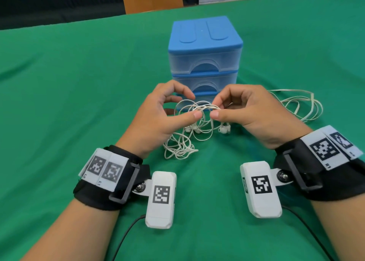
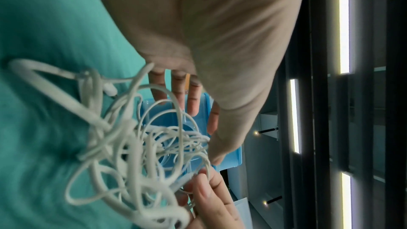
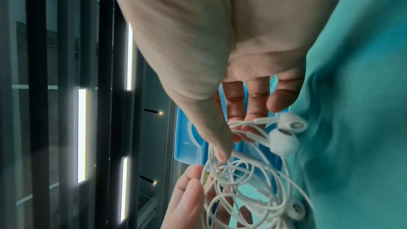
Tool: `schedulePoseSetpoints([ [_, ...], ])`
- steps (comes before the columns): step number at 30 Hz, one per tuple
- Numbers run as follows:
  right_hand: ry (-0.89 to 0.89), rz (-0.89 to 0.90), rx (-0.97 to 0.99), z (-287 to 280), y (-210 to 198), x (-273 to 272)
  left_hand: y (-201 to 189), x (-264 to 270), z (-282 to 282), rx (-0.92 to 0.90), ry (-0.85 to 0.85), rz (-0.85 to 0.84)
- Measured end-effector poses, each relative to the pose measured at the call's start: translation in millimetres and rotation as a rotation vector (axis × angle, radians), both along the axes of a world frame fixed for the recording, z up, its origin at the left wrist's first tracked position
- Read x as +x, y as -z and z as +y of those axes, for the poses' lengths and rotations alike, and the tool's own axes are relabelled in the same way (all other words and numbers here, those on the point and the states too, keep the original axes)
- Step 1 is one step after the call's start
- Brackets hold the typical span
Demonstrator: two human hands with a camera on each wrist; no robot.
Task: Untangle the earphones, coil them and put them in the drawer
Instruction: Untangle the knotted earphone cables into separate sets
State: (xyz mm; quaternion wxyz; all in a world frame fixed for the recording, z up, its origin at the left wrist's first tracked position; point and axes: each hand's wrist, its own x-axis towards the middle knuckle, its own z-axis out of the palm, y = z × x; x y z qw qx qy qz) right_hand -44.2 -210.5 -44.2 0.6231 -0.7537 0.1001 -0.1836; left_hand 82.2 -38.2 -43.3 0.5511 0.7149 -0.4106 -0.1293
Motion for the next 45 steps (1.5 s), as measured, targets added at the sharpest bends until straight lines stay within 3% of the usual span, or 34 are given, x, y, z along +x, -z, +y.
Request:
schedulePoseSetpoints([
  [4,0.003,-0.002,-0.003,-0.4,-0.2,0.3,-2.3,2.9,2.3,-0.024,-0.102,-0.169],
  [12,-0.068,0.002,0.038,2.5,-0.6,-0.4,-2.4,0.4,2.7,0.059,-0.006,-0.254],
  [17,-0.134,0.007,0.065,5.7,-0.5,0.5,0.7,2.2,1.6,0.043,0.047,-0.218],
  [23,-0.112,0.043,0.11,3.0,-1.8,-1.1,-0.4,0.7,3.2,0.008,0.1,-0.057],
  [34,-0.044,0.031,0.215,4.2,-6.4,-1.2,-4.4,-8.1,1.0,0.006,0.207,0.057],
  [40,-0.177,0.047,0.141,9.4,-3.3,-1.8,-3.4,-7.7,1.2,-0.048,0.206,0.134],
  [45,-0.165,0.052,0.081,8.2,-0.9,-1.4,-3.6,-9.0,1.6,-0.067,0.235,0.158],
])
